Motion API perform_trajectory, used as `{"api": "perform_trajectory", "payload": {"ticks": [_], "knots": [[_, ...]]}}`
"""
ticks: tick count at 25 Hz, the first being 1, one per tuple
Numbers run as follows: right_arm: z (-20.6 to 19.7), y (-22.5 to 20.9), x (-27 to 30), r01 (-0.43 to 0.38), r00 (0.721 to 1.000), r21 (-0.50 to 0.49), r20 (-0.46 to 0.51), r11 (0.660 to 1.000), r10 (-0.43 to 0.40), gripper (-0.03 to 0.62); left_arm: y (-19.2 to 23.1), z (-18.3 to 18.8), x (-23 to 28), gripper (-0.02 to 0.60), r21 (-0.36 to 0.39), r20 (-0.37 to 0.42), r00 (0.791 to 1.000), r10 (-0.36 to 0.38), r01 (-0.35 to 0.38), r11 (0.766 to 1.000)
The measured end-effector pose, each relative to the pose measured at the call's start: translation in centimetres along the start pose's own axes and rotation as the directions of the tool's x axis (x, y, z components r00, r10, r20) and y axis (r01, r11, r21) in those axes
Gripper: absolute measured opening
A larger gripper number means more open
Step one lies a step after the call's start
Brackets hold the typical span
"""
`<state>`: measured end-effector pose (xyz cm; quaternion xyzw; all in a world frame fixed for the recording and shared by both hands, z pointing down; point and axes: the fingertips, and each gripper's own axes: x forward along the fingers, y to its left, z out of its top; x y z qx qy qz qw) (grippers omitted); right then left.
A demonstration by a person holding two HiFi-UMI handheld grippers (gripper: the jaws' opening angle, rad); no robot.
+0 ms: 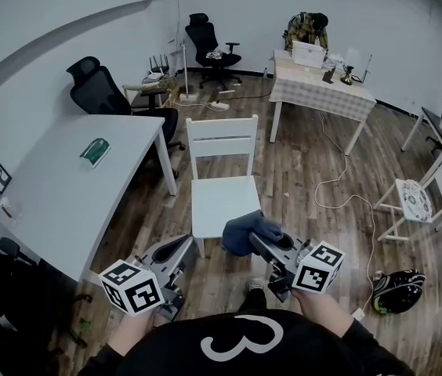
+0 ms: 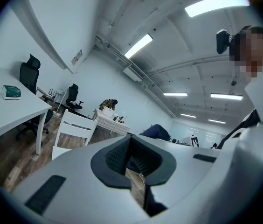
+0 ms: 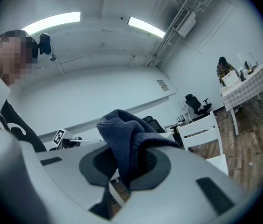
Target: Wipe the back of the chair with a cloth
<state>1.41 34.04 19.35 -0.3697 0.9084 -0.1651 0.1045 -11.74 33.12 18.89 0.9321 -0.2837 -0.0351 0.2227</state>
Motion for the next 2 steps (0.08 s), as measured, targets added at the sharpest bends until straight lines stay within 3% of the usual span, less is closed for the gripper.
{"api": "perform_trajectory", "payload": {"ticks": [2], "knots": [[-0.19, 0.0, 0.21, 0.004, 1.0, 0.0, -0.002, 1.0, -0.004, 0.05, 0.31, -0.21, -0.23, 0.014, -0.005, -0.003, 1.0, 0.001, -0.001, 1.0]]}}
